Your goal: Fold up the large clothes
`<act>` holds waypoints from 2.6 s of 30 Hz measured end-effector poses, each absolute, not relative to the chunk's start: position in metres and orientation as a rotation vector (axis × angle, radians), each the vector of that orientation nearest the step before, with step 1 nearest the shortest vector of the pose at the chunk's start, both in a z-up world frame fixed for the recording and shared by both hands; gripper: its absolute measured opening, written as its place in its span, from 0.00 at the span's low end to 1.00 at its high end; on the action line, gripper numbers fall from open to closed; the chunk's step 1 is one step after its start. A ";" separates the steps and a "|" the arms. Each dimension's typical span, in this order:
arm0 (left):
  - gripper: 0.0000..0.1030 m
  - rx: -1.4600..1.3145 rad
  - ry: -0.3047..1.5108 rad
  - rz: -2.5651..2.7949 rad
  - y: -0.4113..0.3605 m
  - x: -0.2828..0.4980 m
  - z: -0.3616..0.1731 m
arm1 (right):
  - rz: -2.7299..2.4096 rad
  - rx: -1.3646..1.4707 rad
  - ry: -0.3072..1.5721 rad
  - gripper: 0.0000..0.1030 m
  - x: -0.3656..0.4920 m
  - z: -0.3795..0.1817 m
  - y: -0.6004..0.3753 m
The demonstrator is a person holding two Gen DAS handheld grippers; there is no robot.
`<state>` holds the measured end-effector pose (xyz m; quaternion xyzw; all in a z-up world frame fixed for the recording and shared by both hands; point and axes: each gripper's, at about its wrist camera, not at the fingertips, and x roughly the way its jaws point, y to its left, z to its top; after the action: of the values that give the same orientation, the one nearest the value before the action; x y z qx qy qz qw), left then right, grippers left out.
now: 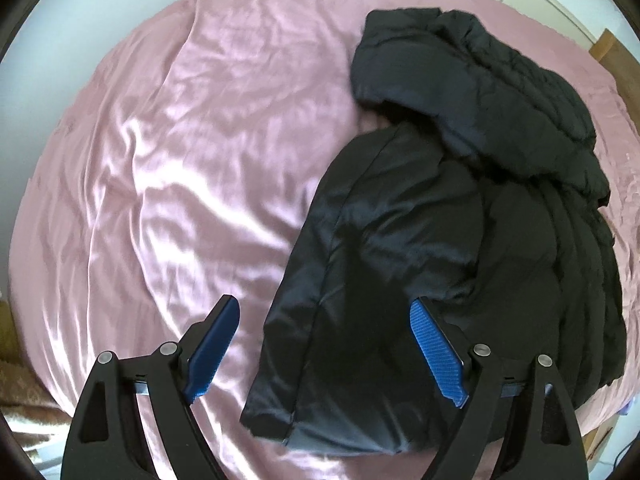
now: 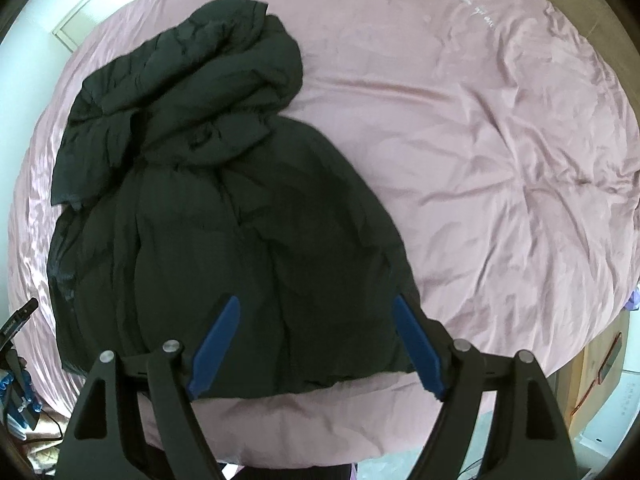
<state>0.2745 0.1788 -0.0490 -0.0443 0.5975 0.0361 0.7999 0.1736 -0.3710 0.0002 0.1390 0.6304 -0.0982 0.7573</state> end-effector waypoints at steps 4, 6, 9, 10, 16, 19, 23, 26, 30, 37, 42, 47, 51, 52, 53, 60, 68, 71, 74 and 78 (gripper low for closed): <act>0.85 -0.109 1.301 0.100 0.186 0.265 -0.055 | -0.208 0.307 1.392 0.78 0.169 -0.007 -0.369; 0.86 -0.118 1.307 0.117 0.192 0.262 -0.058 | -0.213 0.307 1.397 0.78 0.167 -0.010 -0.371; 0.86 -0.128 1.322 0.158 0.204 0.259 -0.063 | -0.228 0.316 1.399 0.84 0.164 -0.013 -0.377; 0.86 -0.132 1.327 0.171 0.208 0.257 -0.064 | -0.236 0.325 1.400 0.85 0.163 -0.015 -0.381; 0.86 -0.137 1.352 0.213 0.224 0.253 -0.069 | -0.290 0.361 1.419 0.86 0.150 -0.029 -0.406; 0.86 -0.132 1.366 0.211 0.225 0.254 -0.073 | -0.319 0.377 1.422 0.87 0.144 -0.033 -0.418; 0.87 -0.167 1.404 0.137 0.219 0.259 -0.082 | -0.352 0.395 1.427 0.91 0.139 -0.037 -0.437; 0.87 -0.223 1.437 0.066 0.217 0.265 -0.094 | -0.351 0.416 1.439 0.93 0.139 -0.044 -0.450; 0.87 -0.292 1.484 -0.004 0.220 0.270 -0.114 | -0.318 0.429 1.477 0.95 0.142 -0.057 -0.461; 0.87 -0.373 1.551 -0.058 0.238 0.281 -0.148 | -0.190 0.490 1.546 0.97 0.160 -0.084 -0.467; 0.89 -0.426 1.589 -0.109 0.246 0.284 -0.166 | -0.139 0.548 1.575 0.98 0.177 -0.105 -0.480; 0.90 -0.469 1.611 -0.134 0.250 0.289 -0.178 | -0.108 0.593 1.582 0.99 0.195 -0.123 -0.499; 0.90 -0.516 1.624 -0.162 0.252 0.289 -0.184 | -0.045 0.654 1.636 0.99 0.204 -0.147 -0.501; 0.90 -0.529 1.628 -0.169 0.251 0.288 -0.185 | -0.020 0.680 1.651 0.99 0.204 -0.154 -0.498; 0.90 -0.538 1.630 -0.173 0.249 0.283 -0.187 | -0.002 0.704 1.658 0.99 0.204 -0.159 -0.496; 0.90 -0.595 1.655 -0.219 0.234 0.268 -0.200 | 0.122 0.761 1.732 0.99 0.194 -0.185 -0.470; 0.71 -0.626 1.642 -0.222 0.218 0.261 -0.190 | 0.170 0.770 1.748 0.84 0.193 -0.185 -0.464; 0.67 -0.641 1.640 -0.224 0.210 0.257 -0.188 | 0.183 0.774 1.740 0.72 0.189 -0.184 -0.458; 0.67 -0.653 1.641 -0.224 0.198 0.257 -0.188 | 0.183 0.783 1.735 0.69 0.186 -0.187 -0.454; 0.64 -0.659 1.640 -0.221 0.184 0.257 -0.190 | 0.181 0.780 1.745 0.69 0.187 -0.187 -0.446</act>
<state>0.2569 0.1841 -0.1903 -0.2877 0.7158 -0.0965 0.6290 0.1875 -0.4458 -0.1872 0.3329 0.7445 0.0772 0.5736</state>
